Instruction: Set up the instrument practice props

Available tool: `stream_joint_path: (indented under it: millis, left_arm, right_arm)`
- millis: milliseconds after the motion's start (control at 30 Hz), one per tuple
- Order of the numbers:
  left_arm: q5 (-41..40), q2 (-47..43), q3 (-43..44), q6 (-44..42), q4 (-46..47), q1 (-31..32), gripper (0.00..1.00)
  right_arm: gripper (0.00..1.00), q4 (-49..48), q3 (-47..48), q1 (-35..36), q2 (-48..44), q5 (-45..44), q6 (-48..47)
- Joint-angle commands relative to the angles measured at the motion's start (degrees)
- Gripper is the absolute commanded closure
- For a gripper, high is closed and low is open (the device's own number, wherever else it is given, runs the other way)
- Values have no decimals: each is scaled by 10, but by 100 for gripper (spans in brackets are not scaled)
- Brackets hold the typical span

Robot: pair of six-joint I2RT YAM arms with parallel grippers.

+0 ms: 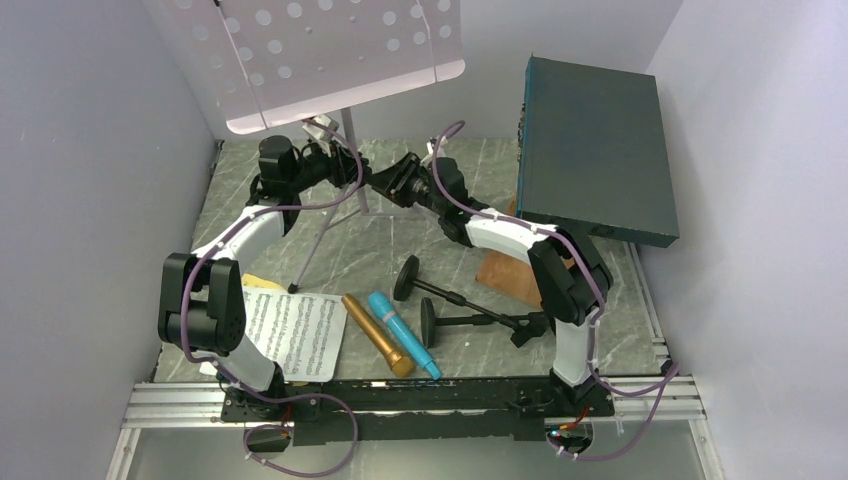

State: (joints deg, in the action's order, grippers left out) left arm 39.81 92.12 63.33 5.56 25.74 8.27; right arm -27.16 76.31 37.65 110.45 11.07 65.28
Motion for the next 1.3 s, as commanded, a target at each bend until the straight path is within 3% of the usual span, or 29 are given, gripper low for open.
stream_joint_path:
  millis: [0,133,300,433,533,700,900,1267]
  left_arm:
    - [21,-22,5,67,2,-7,100]
    - [31,-22,12,55,-10,-3,100]
    - [67,-28,23,15,-28,0,100]
    - [83,-12,68,-42,-88,6,100]
    - [136,11,99,-47,-93,7,100]
    - [184,57,180,-124,-191,26,100]
    - [260,106,247,-151,-233,27,100]
    - [286,207,422,-233,-385,33,100]
  right_arm:
    - [54,-18,-43,-17,-11,-4,29]
    - [40,-18,-54,-16,-43,18,-98]
    - [32,77,-54,-20,-94,53,-303]
    - [25,189,-28,-22,-104,13,-447]
    - [23,222,-20,-28,-95,-13,-504]
    - [21,203,-49,-37,-86,-10,-531]
    - [20,182,-65,-44,-70,-21,-535]
    - [28,110,-106,-45,-54,37,-476]
